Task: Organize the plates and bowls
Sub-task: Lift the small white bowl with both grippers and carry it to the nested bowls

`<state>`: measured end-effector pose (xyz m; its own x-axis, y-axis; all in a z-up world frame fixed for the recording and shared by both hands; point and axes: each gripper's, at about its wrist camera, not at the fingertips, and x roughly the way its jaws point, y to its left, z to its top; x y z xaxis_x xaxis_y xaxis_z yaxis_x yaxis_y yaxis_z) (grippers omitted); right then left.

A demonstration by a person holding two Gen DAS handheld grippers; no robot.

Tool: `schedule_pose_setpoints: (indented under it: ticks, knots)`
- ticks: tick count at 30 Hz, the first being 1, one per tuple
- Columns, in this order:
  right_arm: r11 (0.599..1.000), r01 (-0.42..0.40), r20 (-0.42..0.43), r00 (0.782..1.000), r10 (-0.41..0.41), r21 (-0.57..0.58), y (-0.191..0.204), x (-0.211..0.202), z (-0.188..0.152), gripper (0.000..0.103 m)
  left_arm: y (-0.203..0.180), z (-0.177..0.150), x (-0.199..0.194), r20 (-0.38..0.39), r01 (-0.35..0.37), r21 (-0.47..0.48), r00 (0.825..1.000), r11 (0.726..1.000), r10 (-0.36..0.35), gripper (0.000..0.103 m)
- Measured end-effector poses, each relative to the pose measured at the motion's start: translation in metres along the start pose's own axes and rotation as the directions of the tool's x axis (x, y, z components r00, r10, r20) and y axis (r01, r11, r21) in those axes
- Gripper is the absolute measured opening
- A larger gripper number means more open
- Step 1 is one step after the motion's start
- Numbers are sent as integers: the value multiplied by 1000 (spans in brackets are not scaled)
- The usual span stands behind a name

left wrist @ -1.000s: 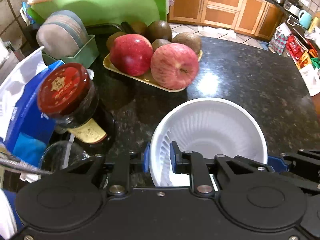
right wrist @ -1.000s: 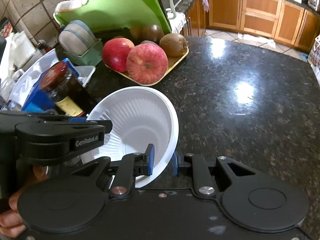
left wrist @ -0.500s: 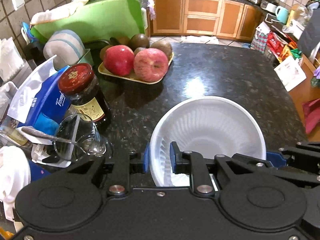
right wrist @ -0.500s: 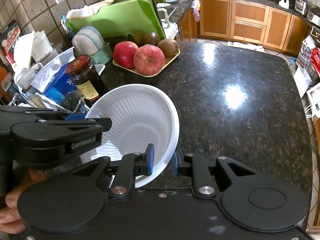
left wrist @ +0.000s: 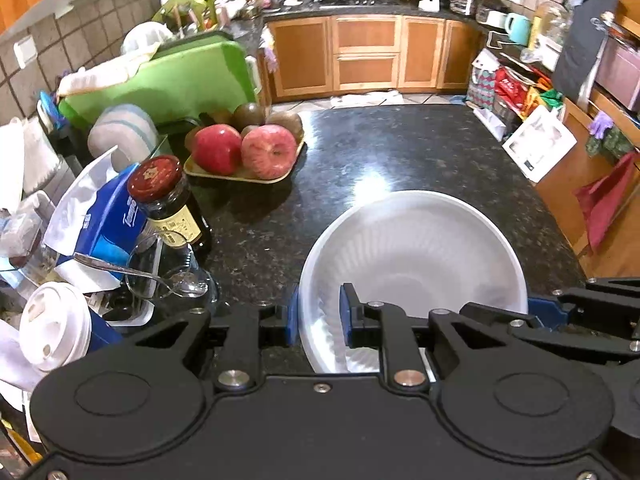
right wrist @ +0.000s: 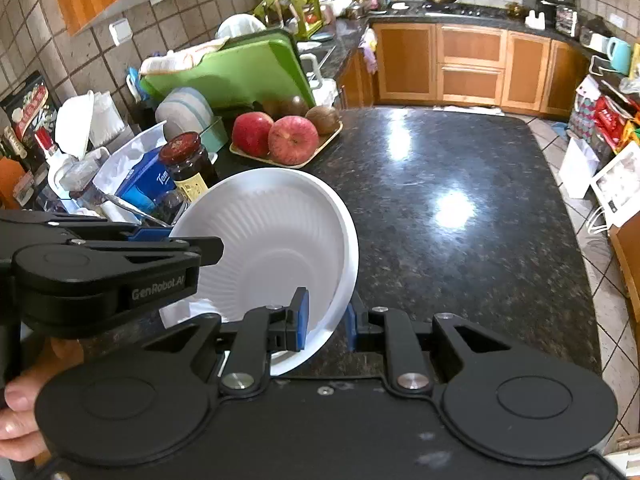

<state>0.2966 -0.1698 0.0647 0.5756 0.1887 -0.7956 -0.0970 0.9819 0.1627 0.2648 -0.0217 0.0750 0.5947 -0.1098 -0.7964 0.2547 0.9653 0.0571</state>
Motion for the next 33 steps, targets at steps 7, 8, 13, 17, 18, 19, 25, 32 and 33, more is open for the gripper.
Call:
schedule_pose_setpoints:
  ticks: [7,8,13,17,18,19,25,32,33]
  knots:
    - [998,46,47,998,-48,46,-8,-31,-23,21,-18,-16,-21,43,40,62,998,997,-42,27]
    - [997,53,53,997,-56,51,-10,-35,-26,21,-21,-18,-24,48,46,72,998,996,-50,27]
    - [995,69,77,994,-74,69,-18,-57,-43,21,-34,-23,-35,59,77,100,995,992,-83,27]
    - [995,72,75,994,-77,70,-25,-69,-55,21,-45,-29,-41,46,99,106,993,989,-104,27]
    - [995,73,72,994,-78,71,-27,-71,-58,21,-48,-31,-41,40,103,107,993,989,-107,27]
    - [995,74,68,995,-79,70,-30,-73,-61,21,-52,-33,-41,35,105,112,993,988,-109,27]
    - [996,59,32,998,-62,64,-45,-78,-76,21,-68,-46,-38,-9,119,120,993,986,-119,27]
    - [999,25,-41,999,-24,25,-55,-67,-89,21,-81,-63,-27,-90,114,96,990,989,-106,27]
    - [1000,19,-50,999,-18,18,-56,-64,-90,21,-83,-65,-25,-94,107,92,991,990,-99,27]
